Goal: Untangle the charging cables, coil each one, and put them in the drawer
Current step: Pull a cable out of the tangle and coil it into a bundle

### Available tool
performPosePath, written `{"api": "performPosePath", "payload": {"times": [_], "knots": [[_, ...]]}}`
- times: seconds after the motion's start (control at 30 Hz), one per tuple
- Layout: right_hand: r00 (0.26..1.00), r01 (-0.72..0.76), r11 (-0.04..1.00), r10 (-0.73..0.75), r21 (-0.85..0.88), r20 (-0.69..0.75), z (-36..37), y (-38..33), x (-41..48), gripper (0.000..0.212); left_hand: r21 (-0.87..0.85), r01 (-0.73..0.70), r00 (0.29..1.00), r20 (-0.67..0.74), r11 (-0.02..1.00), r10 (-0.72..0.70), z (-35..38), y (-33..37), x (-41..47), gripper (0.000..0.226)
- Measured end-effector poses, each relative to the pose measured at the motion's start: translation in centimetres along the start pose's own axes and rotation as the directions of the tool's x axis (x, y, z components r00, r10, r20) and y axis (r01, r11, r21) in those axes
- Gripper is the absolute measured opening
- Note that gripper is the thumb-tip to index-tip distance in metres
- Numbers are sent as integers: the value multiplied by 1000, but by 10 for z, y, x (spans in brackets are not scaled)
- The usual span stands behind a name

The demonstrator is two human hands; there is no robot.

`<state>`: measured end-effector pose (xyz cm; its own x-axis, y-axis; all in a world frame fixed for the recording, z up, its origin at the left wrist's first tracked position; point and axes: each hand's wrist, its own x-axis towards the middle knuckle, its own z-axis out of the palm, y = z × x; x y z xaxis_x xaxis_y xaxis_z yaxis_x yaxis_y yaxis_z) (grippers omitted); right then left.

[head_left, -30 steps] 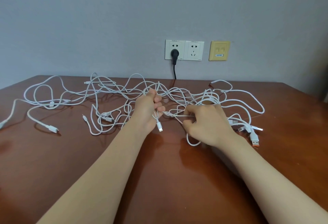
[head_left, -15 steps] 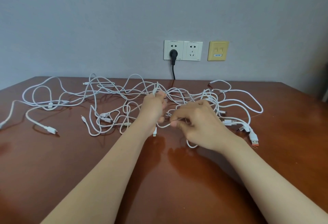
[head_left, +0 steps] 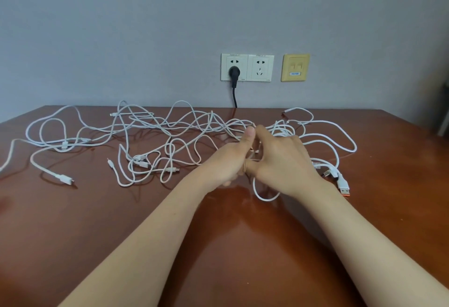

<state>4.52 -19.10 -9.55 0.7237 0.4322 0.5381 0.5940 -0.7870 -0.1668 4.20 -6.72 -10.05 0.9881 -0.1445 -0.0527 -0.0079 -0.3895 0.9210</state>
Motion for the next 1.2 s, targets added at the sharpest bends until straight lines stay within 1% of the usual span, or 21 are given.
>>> {"api": "performPosePath", "payload": {"times": [0.07, 0.13, 0.23, 0.3, 0.4, 0.5, 0.57, 0.6, 0.63, 0.7, 0.73, 0.8, 0.9, 0.97, 1.0, 1.1, 1.2], "knots": [[996, -28, 999, 24, 44, 84, -5, 5, 1, 34, 48, -9, 994, 107, 999, 3, -1, 0, -3, 61], [985, -61, 984, 32, 167, 171, -9, 9, 2, 38, 42, -40, 978, 208, 998, 31, -1, 1, -6, 60], [965, -150, 897, 43, 415, 257, -14, 15, 2, 40, 14, -73, 962, 265, 997, 66, -6, 2, -9, 64], [949, -184, 865, 33, 467, 313, -14, 15, 2, 38, 28, -85, 956, 284, 996, 74, -11, 0, -9, 73], [945, -152, 915, 23, 375, 327, -12, 13, 2, 32, 53, -109, 956, 279, 993, 90, -14, -4, -7, 70], [959, -111, 959, 35, 260, 282, -11, 13, 2, 31, 64, -98, 975, 204, 993, 83, -14, -4, -6, 54], [964, -80, 979, 29, 187, 264, -10, 13, 2, 30, 85, -98, 986, 144, 992, 85, -14, -5, -4, 49], [966, -61, 988, 22, 144, 259, -11, 13, 2, 28, 134, -112, 990, 102, 985, 99, -14, -5, -3, 45], [967, -43, 994, 15, 103, 255, -11, 13, 2, 25, 222, -133, 991, 50, 966, 125, -13, -6, -1, 43], [968, -3, 1000, -2, 21, 252, -12, 14, 3, 17, 428, -154, 979, -55, 891, 196, -13, -9, 2, 46], [967, 13, 1000, -10, -10, 253, -12, 15, 3, 13, 487, -144, 971, -99, 861, 218, -13, -10, 3, 49], [973, 17, 1000, -11, -23, 232, -12, 16, 4, 14, 516, -119, 965, -140, 848, 221, -14, -10, 2, 53], [987, 11, 999, -4, -36, 164, -13, 17, 5, 15, 581, -113, 968, -117, 806, 220, -10, -8, 0, 65], [991, -2, 996, 14, -89, 134, -12, 18, 5, 14, 607, -135, 975, -59, 783, 213, -6, -7, -2, 64], [991, -11, 994, 26, -112, 130, -12, 19, 5, 15, 595, -153, 979, -18, 789, 203, -4, -7, -2, 59], [991, -42, 991, 58, -129, 120, -9, 21, 4, 13, 503, -186, 982, 59, 844, 181, -3, -10, -1, 37], [990, -62, 994, 73, -94, 118, -8, 21, 5, 17, 345, -196, 981, 74, 918, 182, -5, -14, 2, 29]]}}
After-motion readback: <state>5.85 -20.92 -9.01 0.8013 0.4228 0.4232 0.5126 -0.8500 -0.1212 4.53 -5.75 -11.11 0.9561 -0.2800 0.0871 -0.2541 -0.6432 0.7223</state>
